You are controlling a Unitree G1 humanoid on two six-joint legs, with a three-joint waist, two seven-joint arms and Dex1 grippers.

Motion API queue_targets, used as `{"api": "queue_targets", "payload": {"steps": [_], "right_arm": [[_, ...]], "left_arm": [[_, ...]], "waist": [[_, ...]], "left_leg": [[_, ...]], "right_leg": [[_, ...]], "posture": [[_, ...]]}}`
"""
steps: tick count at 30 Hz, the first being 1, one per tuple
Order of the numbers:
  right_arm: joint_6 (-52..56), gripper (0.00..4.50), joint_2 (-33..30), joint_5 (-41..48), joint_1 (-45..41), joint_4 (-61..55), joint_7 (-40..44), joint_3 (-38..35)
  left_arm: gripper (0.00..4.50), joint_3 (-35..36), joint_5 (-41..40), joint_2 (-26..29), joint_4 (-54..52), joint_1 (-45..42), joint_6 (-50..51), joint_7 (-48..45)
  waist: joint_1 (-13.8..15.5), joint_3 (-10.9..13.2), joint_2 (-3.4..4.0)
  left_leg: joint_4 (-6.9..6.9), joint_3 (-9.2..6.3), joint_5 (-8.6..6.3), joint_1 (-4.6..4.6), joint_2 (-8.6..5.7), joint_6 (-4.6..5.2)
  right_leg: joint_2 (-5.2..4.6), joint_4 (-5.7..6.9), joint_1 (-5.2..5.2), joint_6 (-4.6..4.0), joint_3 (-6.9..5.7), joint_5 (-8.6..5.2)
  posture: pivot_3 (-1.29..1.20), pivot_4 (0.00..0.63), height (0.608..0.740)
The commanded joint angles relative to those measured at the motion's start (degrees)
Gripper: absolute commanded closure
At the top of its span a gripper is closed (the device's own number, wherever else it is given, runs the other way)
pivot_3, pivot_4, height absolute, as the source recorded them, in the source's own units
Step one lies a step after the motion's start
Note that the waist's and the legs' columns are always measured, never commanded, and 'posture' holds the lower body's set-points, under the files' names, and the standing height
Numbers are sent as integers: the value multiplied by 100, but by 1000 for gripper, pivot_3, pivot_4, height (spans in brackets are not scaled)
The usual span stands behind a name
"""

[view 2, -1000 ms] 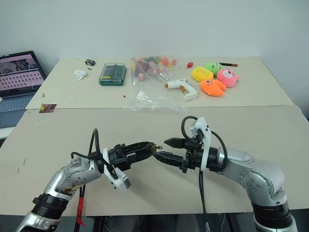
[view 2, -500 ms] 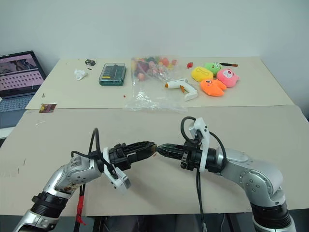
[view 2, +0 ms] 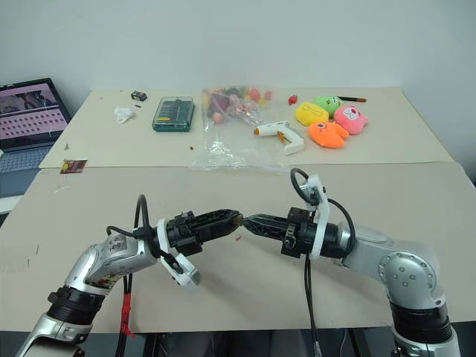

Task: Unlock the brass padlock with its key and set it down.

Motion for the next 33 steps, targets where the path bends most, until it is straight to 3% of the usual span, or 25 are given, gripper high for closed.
{"api": "queue_targets", "payload": {"steps": [1, 6, 17, 20, 24, 28, 33], "right_arm": [[36, 4396, -116, 1274, -126, 82, -652, 89], [-73, 4396, -297, 1838, -161, 254, -1209, 248], [45, 4396, -660, 1070, -312, -128, -678, 462], [-268, 4396, -819, -291, -465, -393, -212, 675], [-511, 4396, -1006, -1121, -468, -641, 495, 835], [-826, 4396, -962, -1506, -386, -829, 1087, 800], [-971, 4396, -854, -1739, -380, -812, 1366, 698]], "left_arm": [[3683, -43, 170, -93, -334, -164, -80, 274], [3683, -86, 168, -93, -366, -203, 0, 317], [3683, -189, 99, -114, -423, -197, 235, 275], [3683, -228, 55, -131, -387, -177, 287, 268], [3683, -342, -212, -160, -307, -127, 450, 152], [3683, -641, -1080, -182, -170, -55, 844, -381], [3683, -692, -1322, -112, -162, -63, 856, -571]], "waist": [[1, 0, 0], [-8, 0, 0], [-2, 0, 0], [-8, 0, 0], [-1, 0, 1], [-2, 0, 0], [-11, 0, 0]], "left_leg": [[0, 0, 0, 0, 0, 0], [-1, 1, -1, 0, 0, 3], [0, 3, -2, 0, 0, 5], [1, 4, -3, -1, 0, 5], [1, 10, -2, -1, 3, 5], [4, 10, -3, -3, 0, 6], [6, 10, -3, -2, 0, 6]], "right_leg": [[0, 0, -1, 0, 0, 0], [0, 1, -1, 0, 0, 0], [1, 2, -1, 1, -1, 0], [1, 2, -1, 1, -1, 0], [1, 4, -4, 2, -3, -1], [-1, 3, -4, 2, -3, -1], [-1, 3, -4, 2, -2, -1]], "posture": [[0, 150, 740], [0, 150, 740], [0, 150, 740], [0, 150, 740], [0, 150, 740], [0, 150, 740], [0, 150, 740]]}}
